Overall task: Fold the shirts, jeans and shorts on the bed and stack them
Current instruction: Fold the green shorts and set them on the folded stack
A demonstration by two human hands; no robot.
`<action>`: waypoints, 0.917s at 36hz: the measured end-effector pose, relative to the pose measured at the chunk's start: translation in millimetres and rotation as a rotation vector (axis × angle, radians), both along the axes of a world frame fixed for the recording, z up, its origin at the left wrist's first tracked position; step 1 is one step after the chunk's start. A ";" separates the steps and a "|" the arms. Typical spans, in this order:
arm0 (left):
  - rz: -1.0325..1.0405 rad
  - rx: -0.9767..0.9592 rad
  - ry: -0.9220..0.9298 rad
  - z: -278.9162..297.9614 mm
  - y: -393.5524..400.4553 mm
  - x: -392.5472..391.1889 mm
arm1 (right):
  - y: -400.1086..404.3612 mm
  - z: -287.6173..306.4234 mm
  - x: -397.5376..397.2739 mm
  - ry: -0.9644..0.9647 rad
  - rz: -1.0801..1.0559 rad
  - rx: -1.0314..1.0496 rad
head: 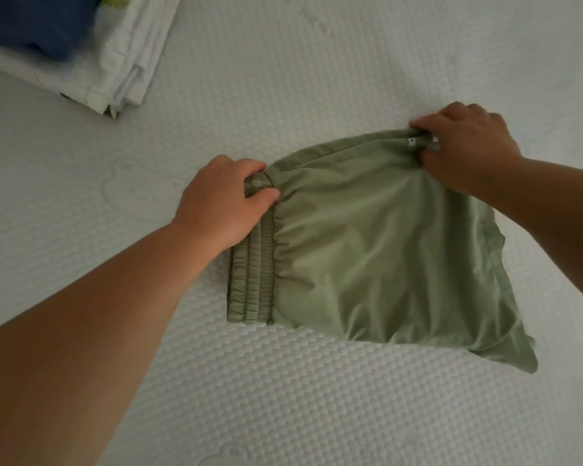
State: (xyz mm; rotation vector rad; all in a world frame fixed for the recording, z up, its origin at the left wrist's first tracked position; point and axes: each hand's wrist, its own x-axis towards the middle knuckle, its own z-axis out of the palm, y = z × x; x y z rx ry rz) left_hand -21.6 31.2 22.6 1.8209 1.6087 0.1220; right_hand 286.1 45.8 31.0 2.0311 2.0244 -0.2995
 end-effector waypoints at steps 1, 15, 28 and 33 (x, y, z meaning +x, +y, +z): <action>-0.014 -0.015 -0.014 1.2 0.0 -1.2 | 1.7 0.7 1.6 -0.017 0.018 0.016; 0.101 -0.181 -0.300 45.8 -5.8 -5.6 | -44.3 65.4 19.4 0.260 -0.045 0.080; -0.103 -0.358 -0.288 192.3 -94.8 -27.9 | -230.7 232.8 -5.1 0.510 -0.227 -0.027; -0.205 -0.587 -0.374 231.2 -110.1 -49.3 | -276.6 270.5 -7.4 0.671 -0.301 -0.201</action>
